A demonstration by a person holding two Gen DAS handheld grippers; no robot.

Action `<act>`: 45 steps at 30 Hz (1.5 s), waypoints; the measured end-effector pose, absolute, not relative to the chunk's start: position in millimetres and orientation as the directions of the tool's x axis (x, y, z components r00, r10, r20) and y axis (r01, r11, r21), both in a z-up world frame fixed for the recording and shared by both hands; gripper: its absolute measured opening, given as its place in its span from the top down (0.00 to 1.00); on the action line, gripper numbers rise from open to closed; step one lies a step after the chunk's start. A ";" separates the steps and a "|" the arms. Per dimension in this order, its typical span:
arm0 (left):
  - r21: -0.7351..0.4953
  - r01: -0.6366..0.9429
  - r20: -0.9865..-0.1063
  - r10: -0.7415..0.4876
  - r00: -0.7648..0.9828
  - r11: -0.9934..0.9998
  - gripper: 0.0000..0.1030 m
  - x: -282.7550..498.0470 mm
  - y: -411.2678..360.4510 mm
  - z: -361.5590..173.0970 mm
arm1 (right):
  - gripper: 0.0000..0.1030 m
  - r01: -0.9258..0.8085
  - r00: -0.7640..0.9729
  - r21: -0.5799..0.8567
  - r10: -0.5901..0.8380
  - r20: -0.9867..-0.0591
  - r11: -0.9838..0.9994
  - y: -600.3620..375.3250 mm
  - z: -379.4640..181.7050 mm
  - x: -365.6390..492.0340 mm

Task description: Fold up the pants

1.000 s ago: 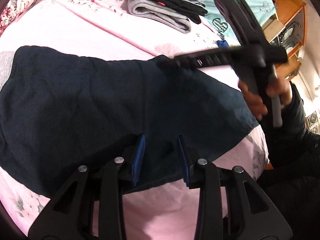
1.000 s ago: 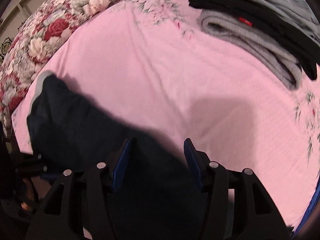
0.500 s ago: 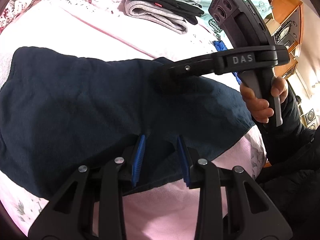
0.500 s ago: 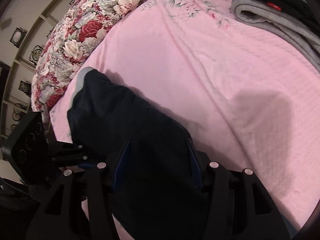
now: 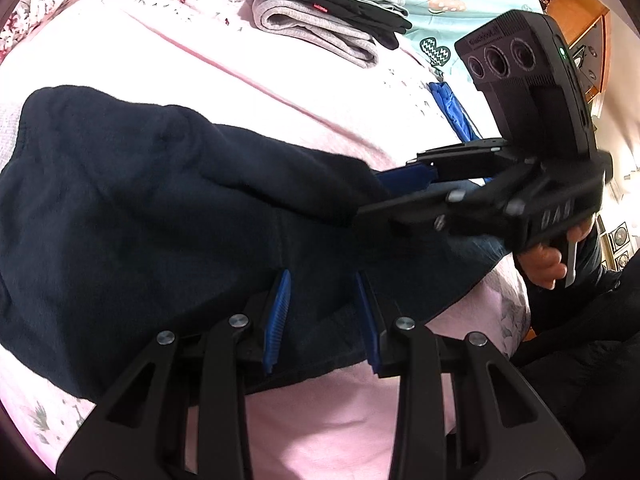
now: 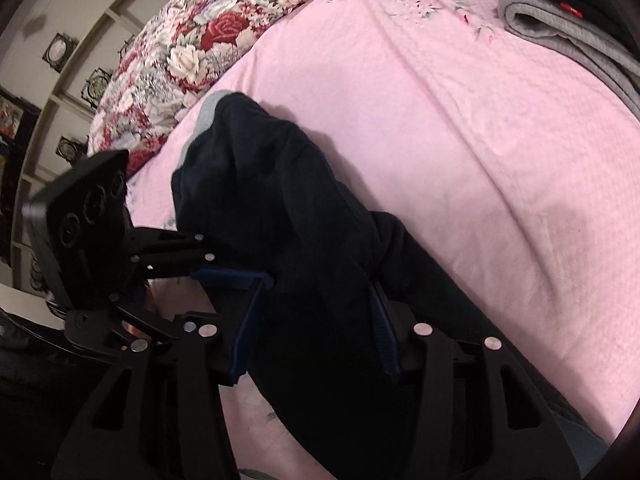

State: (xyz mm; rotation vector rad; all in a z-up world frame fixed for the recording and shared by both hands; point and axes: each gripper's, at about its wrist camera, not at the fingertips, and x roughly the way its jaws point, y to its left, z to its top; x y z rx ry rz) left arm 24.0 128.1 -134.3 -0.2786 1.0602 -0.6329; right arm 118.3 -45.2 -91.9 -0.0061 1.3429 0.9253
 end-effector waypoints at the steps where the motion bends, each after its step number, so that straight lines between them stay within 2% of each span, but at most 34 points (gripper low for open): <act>1: -0.503 0.349 -0.722 -0.606 0.334 0.791 0.67 24.0 128.3 -134.6 | 0.50 -0.557 -0.072 0.515 0.580 -0.811 0.652 -48.2 -91.6 119.9; 7: -0.501 0.351 -0.721 -0.606 0.336 0.791 0.67 23.7 128.4 -135.0 | 0.56 -0.465 -0.074 0.584 0.628 -0.775 0.665 -56.2 -100.6 135.0; 9: -0.501 0.350 -0.721 -0.606 0.337 0.791 0.67 23.7 128.8 -135.2 | 0.67 -0.441 -0.062 0.593 0.636 -0.769 0.674 -57.1 -105.0 145.4; 11: -0.500 0.350 -0.721 -0.605 0.337 0.792 0.67 23.3 129.2 -135.3 | 0.86 -0.417 -0.026 0.585 0.634 -0.773 0.696 -62.2 -107.2 156.4; 14: -0.499 0.351 -0.720 -0.605 0.341 0.792 0.67 22.8 129.1 -135.6 | 0.89 -0.405 0.057 0.564 0.635 -0.770 0.720 -68.8 -97.1 168.5; 19: -0.499 0.353 -0.719 -0.605 0.342 0.792 0.67 24.2 129.1 -135.9 | 0.93 -0.448 0.173 0.406 0.523 -0.835 0.796 -54.7 -96.1 184.5; 21: -0.498 0.353 -0.718 -0.604 0.345 0.792 0.67 24.5 128.9 -136.5 | 0.93 -0.445 0.153 0.366 0.472 -0.868 0.817 -45.6 -120.2 189.2; 24: -0.499 0.350 -0.717 -0.605 0.347 0.793 0.67 25.7 129.9 -137.2 | 0.89 -0.469 0.191 0.334 0.463 -0.865 0.817 -41.8 -120.0 187.9; 25: -0.498 0.349 -0.719 -0.603 0.345 0.794 0.67 26.0 129.5 -136.1 | 0.84 -0.471 0.194 0.321 0.451 -0.871 0.822 -41.0 -116.9 188.0; 27: -0.501 0.335 -0.729 -0.598 0.334 0.798 0.67 27.6 129.0 -133.2 | 0.82 -0.461 0.197 0.347 0.476 -0.857 0.817 -49.3 -99.4 187.1; 29: -0.521 0.329 -0.726 -0.611 0.315 0.788 0.66 32.0 128.7 -125.4 | 0.80 -0.469 0.282 0.322 0.485 -0.828 0.823 -65.5 -64.3 176.6; 30: -0.525 0.338 -0.718 -0.619 0.317 0.781 0.66 34.0 127.0 -119.3 | 0.75 -0.472 0.328 0.286 0.467 -0.821 0.834 -72.6 -48.9 169.8; 31: -0.519 0.351 -0.711 -0.622 0.329 0.779 0.66 36.8 123.9 -109.6 | 0.62 -0.472 0.365 0.252 0.447 -0.817 0.845 -79.9 -37.3 162.9; 32: -0.509 0.366 -0.705 -0.621 0.342 0.779 0.63 41.5 118.7 -99.3 | 0.52 -0.464 0.415 0.194 0.406 -0.814 0.864 -90.8 -24.2 150.0; 33: -0.504 0.373 -0.701 -0.621 0.350 0.779 0.54 46.2 113.5 -92.3 | 0.51 -0.460 0.433 0.171 0.388 -0.813 0.871 -97.8 -20.1 142.4; 35: -0.507 0.357 -0.700 -0.616 0.361 0.785 0.47 62.7 99.7 -83.5 | 0.51 -0.449 0.437 0.158 0.371 -0.819 0.879 -117.8 -19.8 118.4; 37: -0.512 0.307 -0.733 -0.595 0.331 0.802 0.52 91.0 77.8 -91.6 | 0.51 -0.430 0.409 0.166 0.355 -0.840 0.888 -134.5 -32.3 90.8; 38: -0.521 0.291 -0.740 -0.594 0.314 0.802 0.71 100.0 69.6 -97.7 | 0.51 -0.423 0.397 0.176 0.356 -0.846 0.889 -137.7 -40.2 79.6; 40: -0.526 0.279 -0.769 -0.589 0.247 0.803 0.98 122.5 46.2 -118.0 | 0.52 -0.414 0.355 0.217 0.376 -0.856 0.884 -140.4 -57.6 55.6; 42: -0.480 0.251 -0.813 -0.534 0.231 0.840 0.99 133.4 35.3 -136.5 | 0.72 -0.414 0.300 0.285 0.425 -0.854 0.864 -137.4 -75.6 32.2; 43: -0.490 0.249 -0.807 -0.543 0.232 0.835 0.99 136.2 35.0 -141.8 | 0.83 -0.415 0.286 0.304 0.440 -0.852 0.858 -134.2 -77.9 26.9; 45: -0.521 0.237 -0.795 -0.568 0.216 0.820 0.97 139.4 40.4 -143.5 | 0.85 -0.413 0.275 0.328 0.460 -0.844 0.850 -129.1 -84.3 21.2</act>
